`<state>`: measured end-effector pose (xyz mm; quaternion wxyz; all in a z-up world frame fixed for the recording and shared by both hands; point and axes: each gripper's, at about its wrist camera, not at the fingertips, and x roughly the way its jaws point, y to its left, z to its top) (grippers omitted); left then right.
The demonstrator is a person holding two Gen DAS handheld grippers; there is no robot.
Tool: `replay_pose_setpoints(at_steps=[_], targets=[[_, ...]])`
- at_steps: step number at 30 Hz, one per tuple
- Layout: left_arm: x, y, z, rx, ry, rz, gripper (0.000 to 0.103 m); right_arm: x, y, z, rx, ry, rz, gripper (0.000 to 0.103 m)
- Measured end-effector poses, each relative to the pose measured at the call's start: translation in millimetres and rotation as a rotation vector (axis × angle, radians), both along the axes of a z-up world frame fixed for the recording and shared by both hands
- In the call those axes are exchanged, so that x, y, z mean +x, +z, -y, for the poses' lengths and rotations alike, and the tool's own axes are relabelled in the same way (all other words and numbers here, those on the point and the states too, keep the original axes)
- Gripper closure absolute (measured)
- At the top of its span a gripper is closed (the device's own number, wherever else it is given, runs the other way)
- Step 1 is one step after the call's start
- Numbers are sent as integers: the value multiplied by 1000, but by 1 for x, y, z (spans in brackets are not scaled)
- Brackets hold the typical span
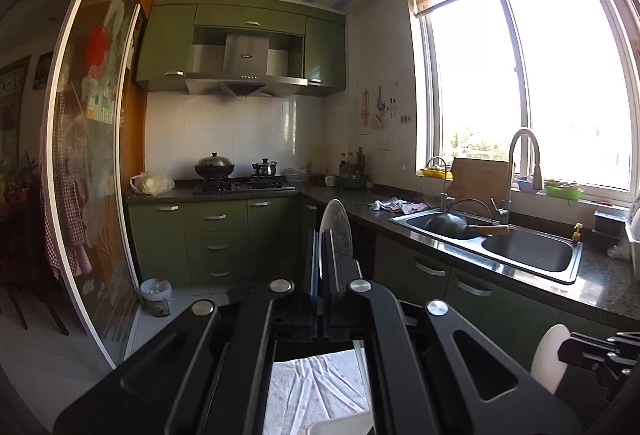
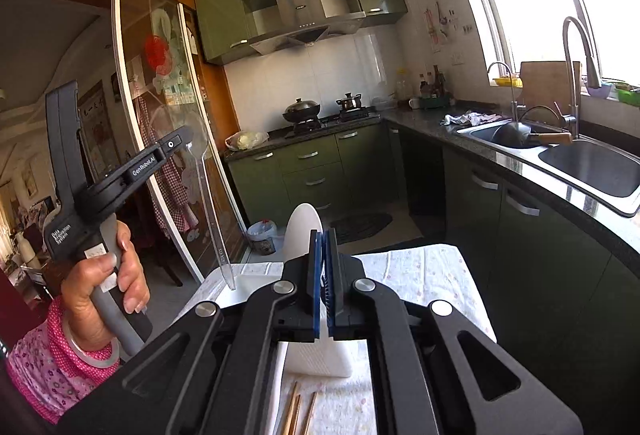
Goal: Organize utensils
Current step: 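Lift both spoons and drop them into the white caddy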
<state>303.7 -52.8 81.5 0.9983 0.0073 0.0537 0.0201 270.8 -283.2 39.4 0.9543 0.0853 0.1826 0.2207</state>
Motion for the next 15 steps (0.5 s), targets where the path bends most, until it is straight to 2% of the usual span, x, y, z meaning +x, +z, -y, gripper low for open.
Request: replay_pose_setpoints(at_steps=[4,12,14,15], targets=[[13,-24,9,61,33,8,102,14,5,-6,-10,-37,39,100],[21,-67,14,85,7,-107,101,49,12,-24,-10,-103,111,100],[18,-75,13,87,5,-130,96,57,14,-29,-11,-113,127,100],[16,-77,12,86,1,-138,86,62,16,-32,-15,-121,138,100]])
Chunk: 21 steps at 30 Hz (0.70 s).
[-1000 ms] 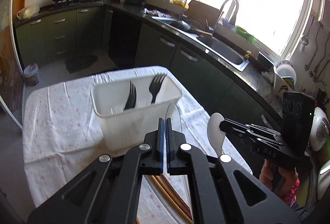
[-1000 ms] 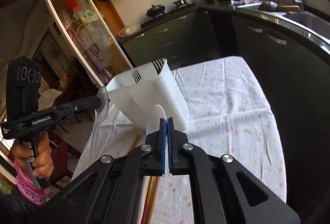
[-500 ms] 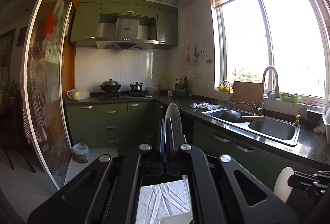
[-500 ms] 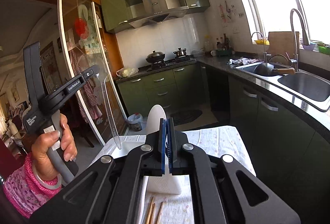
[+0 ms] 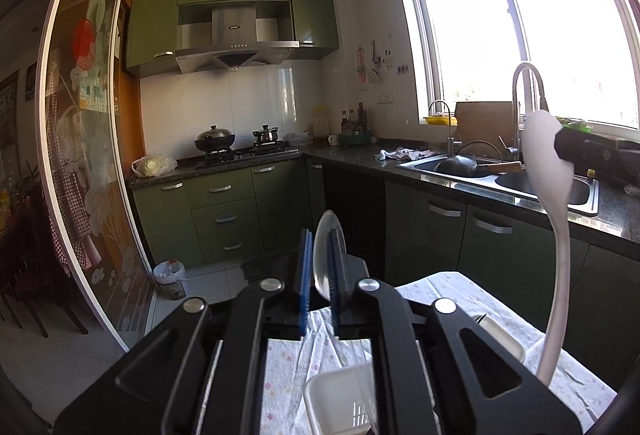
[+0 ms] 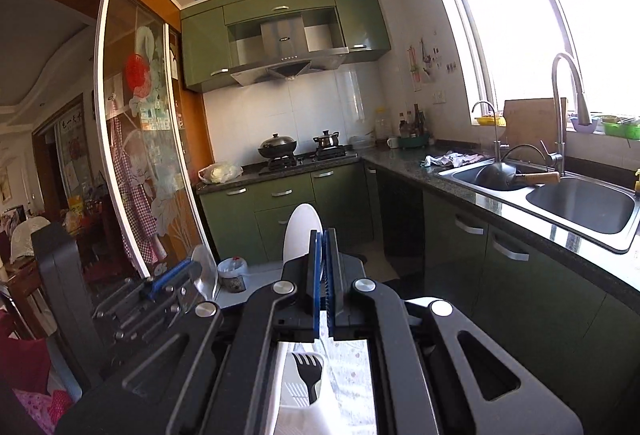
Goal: Organize utensils
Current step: 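Lift both spoons and drop them into the white caddy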
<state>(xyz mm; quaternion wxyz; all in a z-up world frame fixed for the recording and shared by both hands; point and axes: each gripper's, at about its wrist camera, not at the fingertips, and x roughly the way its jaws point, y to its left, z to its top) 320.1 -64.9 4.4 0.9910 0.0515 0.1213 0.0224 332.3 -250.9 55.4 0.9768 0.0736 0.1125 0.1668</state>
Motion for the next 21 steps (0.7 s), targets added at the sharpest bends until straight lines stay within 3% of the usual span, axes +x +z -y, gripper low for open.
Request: replay_pose_setpoints(at_steps=[1,2,7,13,19,21], targets=[[-2,-2,-2,-5,-4,-5,77,3,1,-3,-4,-10,13,100],[-5,-3,-4,-10,-7,-7,74,6,1,-6,-11,-24,28,100],[-21,0,-10,-29,-26,-15,74,26,-6,-23,-58,-84,71,100],[-40,6,-14,-46,-47,-28,74,42,-33,-41,-99,-81,34,100],[-56,2,-14,-53,-59,-59,74,28,-60,-45,-123,-54,10,98],[-61,-1,-16,-68,-65,-78,74,22,-63,-46,-136,-44,0,91]])
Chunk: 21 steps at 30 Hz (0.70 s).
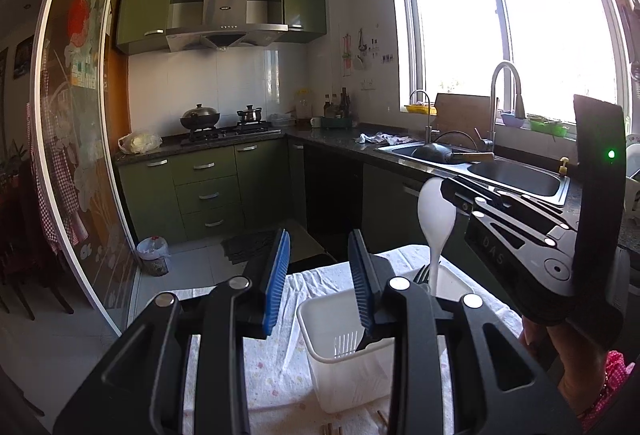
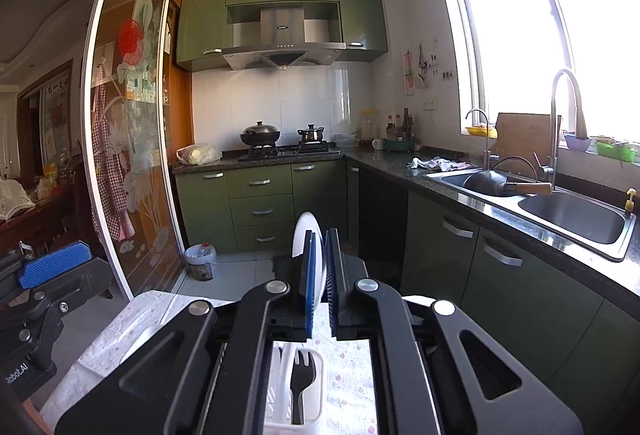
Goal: Organize utensils
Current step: 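Lift both spoons and drop them into the white caddy, then move both grippers over the wooden chopsticks beside the caddy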
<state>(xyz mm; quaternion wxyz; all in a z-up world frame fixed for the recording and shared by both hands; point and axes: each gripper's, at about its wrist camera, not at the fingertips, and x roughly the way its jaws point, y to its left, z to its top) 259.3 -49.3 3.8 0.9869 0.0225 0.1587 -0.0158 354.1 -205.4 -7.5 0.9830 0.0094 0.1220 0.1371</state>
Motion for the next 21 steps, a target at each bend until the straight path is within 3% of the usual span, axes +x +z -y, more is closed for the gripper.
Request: replay_pose_setpoints(at_steps=[9,14,21], targets=[[-32,-31,-16,-3,25,-158,74,-81,-2,31,12,74,-28,79],[-35,-73,-22,20,50,-371,74,-125,-24,41,-25,121,-125,79],[-17,-130,-23,68,69,-691,74,-146,-51,53,-48,154,-261,79]])
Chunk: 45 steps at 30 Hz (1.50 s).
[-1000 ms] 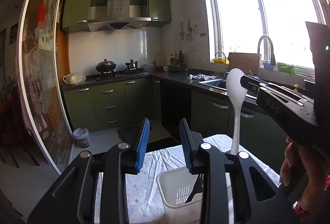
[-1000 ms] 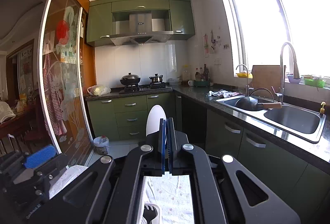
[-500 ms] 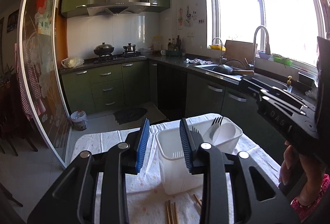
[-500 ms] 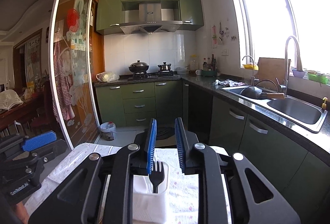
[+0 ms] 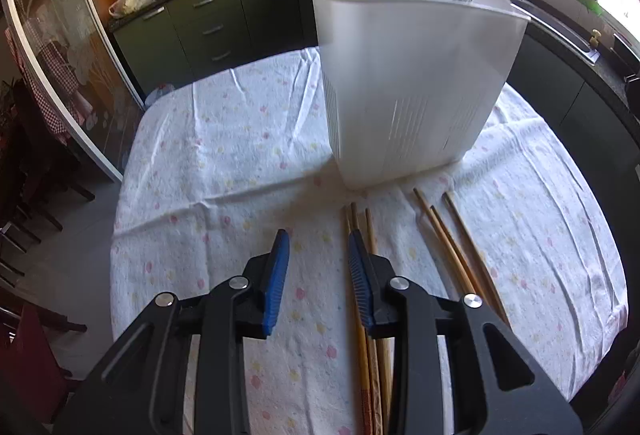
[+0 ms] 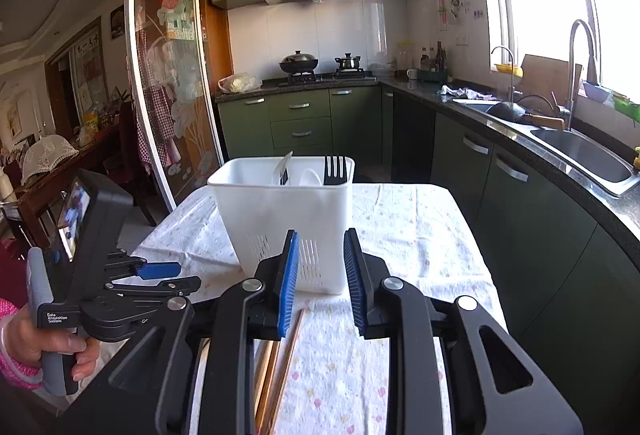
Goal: Organize utensils
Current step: 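Move both grippers over the wooden chopsticks beside the caddy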
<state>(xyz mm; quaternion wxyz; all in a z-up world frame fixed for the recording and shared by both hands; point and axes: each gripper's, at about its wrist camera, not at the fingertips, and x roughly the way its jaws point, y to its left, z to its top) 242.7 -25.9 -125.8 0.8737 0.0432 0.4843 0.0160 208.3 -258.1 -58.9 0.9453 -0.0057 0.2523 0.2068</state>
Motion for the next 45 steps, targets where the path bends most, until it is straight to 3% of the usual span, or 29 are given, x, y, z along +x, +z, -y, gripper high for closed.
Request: replay_pose_setpoints(at_steps=[3,5,6,9,23,36,39,45], targets=[[6,-17,-2,-12,14,-111,74,-6,-3,2,-9,15,-19,79],[10,-27,-5,-21,25,-170,74,-8,-4,2,-12,25,-27,74],[9,-32,-7,-26,32,-194,74,-6,-3,2,-15,33,-32,70],[11,-40,-13,-43,45,-242,76,-9,-6,0,-22,48,-42,70],[14,-34,-16,-120,31,-260,76,9,-11,-16,-31,90,-101,70],[12,-35,-3,-84,-8,-277,75,18,-19,-18,-47,105,-136,70],[12,-39,-3,-59,-12,-300,74,24,-27,-25,-52,143,-191,70],[8,-42,-15,-42,-7,-310,74,56,-63,-52,-99,237,-402,70]])
